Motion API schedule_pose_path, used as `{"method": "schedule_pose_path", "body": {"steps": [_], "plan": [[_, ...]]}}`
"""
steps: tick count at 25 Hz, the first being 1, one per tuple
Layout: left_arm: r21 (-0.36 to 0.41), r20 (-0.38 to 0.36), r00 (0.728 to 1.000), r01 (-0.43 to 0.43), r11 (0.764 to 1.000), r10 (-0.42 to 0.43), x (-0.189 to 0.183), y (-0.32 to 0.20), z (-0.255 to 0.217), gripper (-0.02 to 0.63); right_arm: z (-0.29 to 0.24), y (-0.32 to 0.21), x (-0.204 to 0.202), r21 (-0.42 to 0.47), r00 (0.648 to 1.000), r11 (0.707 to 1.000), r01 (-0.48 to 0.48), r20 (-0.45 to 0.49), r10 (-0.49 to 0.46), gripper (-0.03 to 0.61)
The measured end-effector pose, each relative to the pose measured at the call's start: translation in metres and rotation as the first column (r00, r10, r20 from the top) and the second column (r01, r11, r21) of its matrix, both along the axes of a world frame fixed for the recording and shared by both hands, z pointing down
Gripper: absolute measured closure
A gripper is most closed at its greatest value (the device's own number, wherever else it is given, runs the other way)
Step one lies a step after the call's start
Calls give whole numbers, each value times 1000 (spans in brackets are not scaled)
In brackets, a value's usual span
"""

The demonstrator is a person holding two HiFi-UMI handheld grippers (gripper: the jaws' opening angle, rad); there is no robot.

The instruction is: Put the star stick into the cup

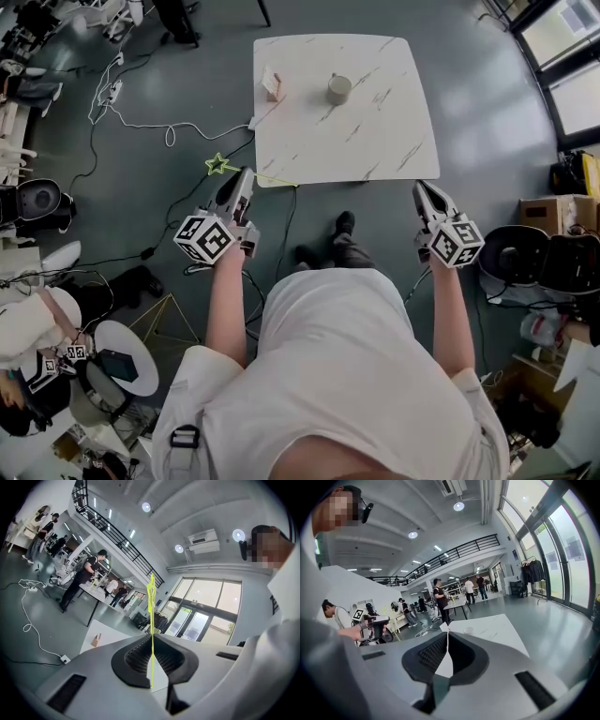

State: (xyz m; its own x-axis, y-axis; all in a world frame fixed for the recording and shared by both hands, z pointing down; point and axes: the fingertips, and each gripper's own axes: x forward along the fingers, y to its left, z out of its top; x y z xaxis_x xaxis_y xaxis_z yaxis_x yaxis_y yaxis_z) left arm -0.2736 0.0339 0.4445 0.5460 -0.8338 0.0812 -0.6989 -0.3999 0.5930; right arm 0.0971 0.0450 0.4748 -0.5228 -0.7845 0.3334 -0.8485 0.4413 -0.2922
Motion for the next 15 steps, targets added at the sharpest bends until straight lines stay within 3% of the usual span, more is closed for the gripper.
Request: {"method": "schedule_pose_path", "body": {"steps": [15], "plan": [[-2, 33, 995, 94, 996, -94, 56, -78, 0, 592, 20, -118, 44, -29, 993, 994, 109, 39, -108, 552]]}}
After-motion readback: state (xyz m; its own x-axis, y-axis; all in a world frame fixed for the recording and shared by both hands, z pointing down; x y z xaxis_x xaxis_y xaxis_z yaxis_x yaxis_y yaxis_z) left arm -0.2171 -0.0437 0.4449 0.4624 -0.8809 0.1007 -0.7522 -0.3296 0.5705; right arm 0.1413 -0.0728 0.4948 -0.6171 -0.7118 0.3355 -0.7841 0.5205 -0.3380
